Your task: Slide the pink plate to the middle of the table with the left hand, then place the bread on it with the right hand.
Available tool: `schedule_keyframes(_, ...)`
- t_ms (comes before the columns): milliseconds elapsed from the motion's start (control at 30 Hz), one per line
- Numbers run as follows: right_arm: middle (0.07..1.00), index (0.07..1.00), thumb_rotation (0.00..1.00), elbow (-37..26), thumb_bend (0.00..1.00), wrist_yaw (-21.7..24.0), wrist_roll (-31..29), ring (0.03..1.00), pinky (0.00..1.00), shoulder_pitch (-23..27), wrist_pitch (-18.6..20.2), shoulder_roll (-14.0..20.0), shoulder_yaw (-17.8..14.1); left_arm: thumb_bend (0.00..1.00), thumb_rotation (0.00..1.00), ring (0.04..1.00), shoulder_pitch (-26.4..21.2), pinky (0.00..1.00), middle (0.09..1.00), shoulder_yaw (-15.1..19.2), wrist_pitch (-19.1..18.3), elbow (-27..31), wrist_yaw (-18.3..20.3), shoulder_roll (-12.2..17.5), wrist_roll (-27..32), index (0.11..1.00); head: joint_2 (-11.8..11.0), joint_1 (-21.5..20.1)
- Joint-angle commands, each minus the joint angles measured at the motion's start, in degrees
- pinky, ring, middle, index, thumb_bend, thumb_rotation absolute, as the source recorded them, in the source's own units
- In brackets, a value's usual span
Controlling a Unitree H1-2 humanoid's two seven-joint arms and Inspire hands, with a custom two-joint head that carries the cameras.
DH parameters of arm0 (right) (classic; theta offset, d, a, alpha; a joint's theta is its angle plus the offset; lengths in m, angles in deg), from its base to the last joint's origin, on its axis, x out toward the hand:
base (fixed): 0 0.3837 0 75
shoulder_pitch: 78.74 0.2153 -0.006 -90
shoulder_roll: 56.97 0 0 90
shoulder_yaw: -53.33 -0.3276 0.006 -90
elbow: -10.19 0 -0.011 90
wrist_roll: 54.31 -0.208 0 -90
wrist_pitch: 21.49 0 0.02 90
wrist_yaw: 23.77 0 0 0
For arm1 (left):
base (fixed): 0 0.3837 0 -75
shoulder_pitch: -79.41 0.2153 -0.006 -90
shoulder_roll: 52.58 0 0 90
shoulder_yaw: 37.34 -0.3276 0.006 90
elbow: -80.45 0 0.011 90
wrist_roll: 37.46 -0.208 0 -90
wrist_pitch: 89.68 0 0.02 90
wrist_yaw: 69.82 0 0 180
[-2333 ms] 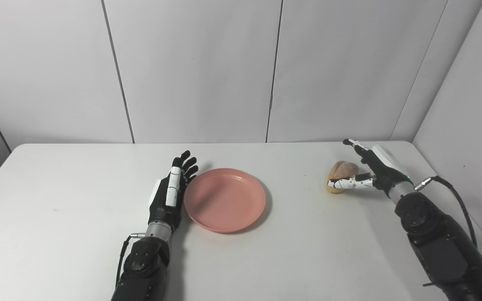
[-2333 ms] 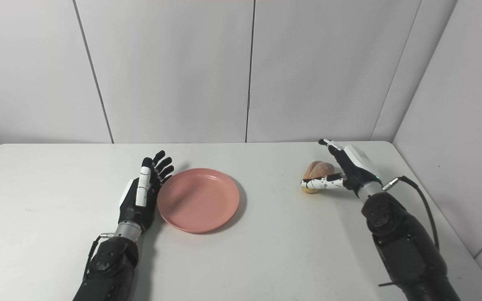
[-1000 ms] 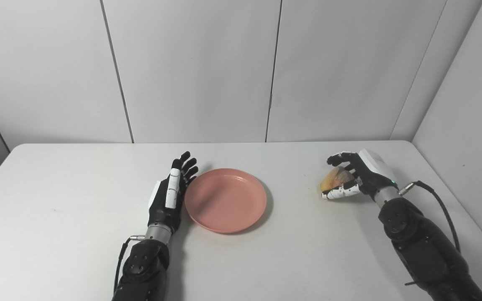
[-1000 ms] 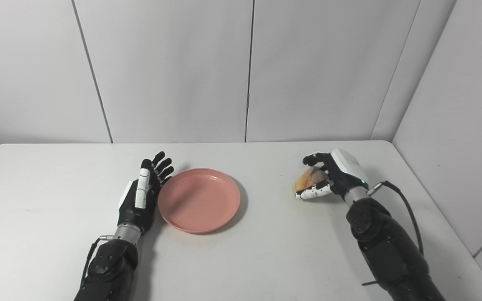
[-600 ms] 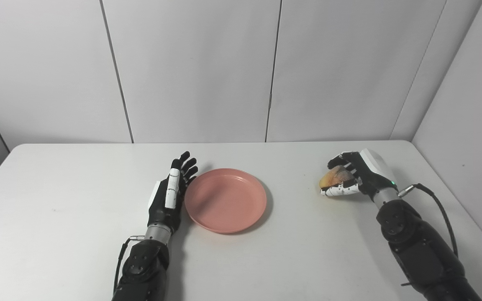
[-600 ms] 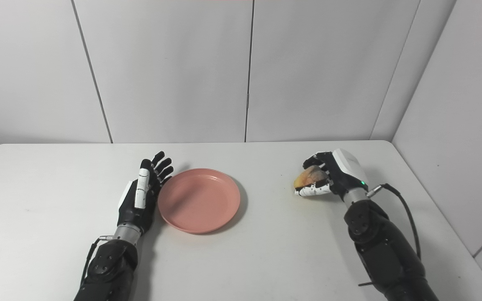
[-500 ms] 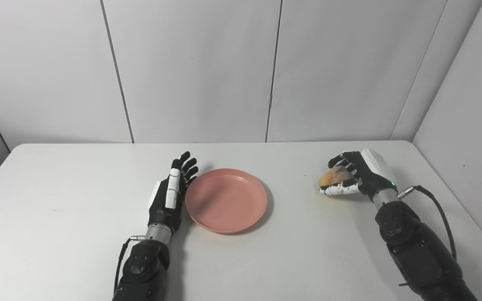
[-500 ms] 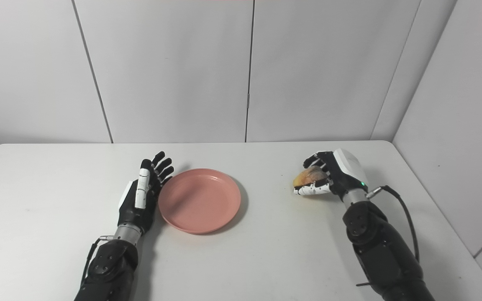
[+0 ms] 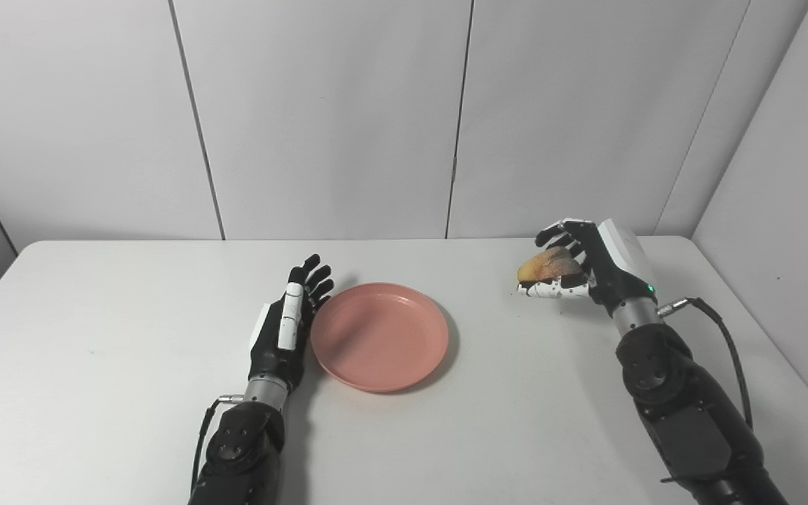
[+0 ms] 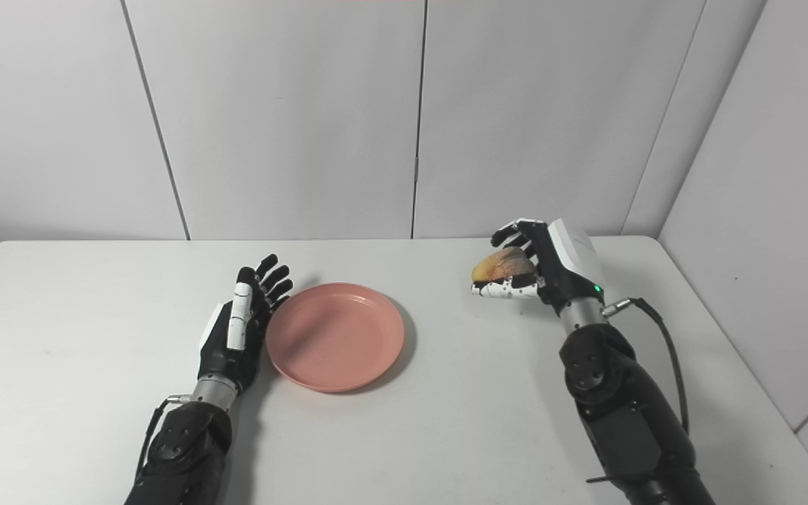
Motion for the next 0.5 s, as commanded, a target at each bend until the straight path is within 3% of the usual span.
schedule_keyframes(0,0.505,0.540,0.00,-2.63,0.52,-0.32,-0.59,0.394,0.18,2.78,-2.92,0.19,-0.43,0.77,1.00,0.920,-0.87,0.93,0.923,-0.03,1.09,0.52,0.27,-0.35,0.04,0.912,0.11,0.13)
schedule_keyframes(267,0.518,0.519,0.00,-3.84,0.52,0.54,-1.60,0.403,0.29,4.28,-6.43,-1.89,0.95,0.77,1.00,0.920,-0.88,0.92,0.924,0.04,1.00,0.69,0.38,-0.48,0.28,0.913,0.23,0.37)
schedule_keyframes(467,0.502,0.512,0.00,-5.09,0.51,0.06,1.25,0.404,0.32,4.87,-5.15,-4.31,2.74,0.77,1.00,0.918,-0.42,0.92,0.919,-0.05,0.12,2.09,0.25,-0.50,0.21,0.907,0.63,0.54)
